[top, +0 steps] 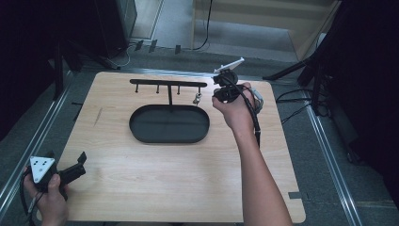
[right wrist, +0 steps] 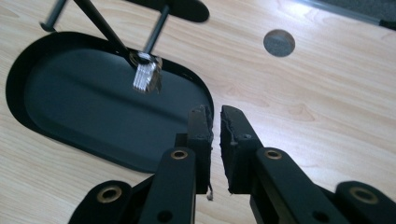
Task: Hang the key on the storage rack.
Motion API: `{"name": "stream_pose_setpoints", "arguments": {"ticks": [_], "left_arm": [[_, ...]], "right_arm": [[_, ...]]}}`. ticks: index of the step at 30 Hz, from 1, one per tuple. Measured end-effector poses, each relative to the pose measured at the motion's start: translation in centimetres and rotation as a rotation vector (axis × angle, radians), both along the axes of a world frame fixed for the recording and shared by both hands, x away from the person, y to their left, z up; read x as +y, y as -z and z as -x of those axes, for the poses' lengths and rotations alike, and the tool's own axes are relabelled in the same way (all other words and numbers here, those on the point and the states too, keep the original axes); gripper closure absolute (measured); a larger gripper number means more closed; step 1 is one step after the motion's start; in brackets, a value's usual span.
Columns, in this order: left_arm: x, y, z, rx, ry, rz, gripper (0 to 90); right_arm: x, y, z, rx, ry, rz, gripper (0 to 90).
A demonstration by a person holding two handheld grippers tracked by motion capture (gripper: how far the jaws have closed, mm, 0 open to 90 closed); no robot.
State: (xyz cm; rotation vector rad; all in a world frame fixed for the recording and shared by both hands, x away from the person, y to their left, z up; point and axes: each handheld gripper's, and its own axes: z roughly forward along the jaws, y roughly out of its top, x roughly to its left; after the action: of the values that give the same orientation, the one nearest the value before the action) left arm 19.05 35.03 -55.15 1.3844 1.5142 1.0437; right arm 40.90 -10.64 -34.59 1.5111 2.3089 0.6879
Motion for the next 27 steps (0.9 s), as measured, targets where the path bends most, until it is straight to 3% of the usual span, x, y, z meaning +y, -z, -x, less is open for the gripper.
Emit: {"name": "stream_pose_setpoints", "arguments": {"ticks": [27], "left_arm": [[0.0, 0.0, 0.0, 0.003, 0.001, -0.009, 0.0]], "right_arm": [[-6.8, 5.2, 1.4, 0.092, 0.092, -0.015, 83.2]]}}
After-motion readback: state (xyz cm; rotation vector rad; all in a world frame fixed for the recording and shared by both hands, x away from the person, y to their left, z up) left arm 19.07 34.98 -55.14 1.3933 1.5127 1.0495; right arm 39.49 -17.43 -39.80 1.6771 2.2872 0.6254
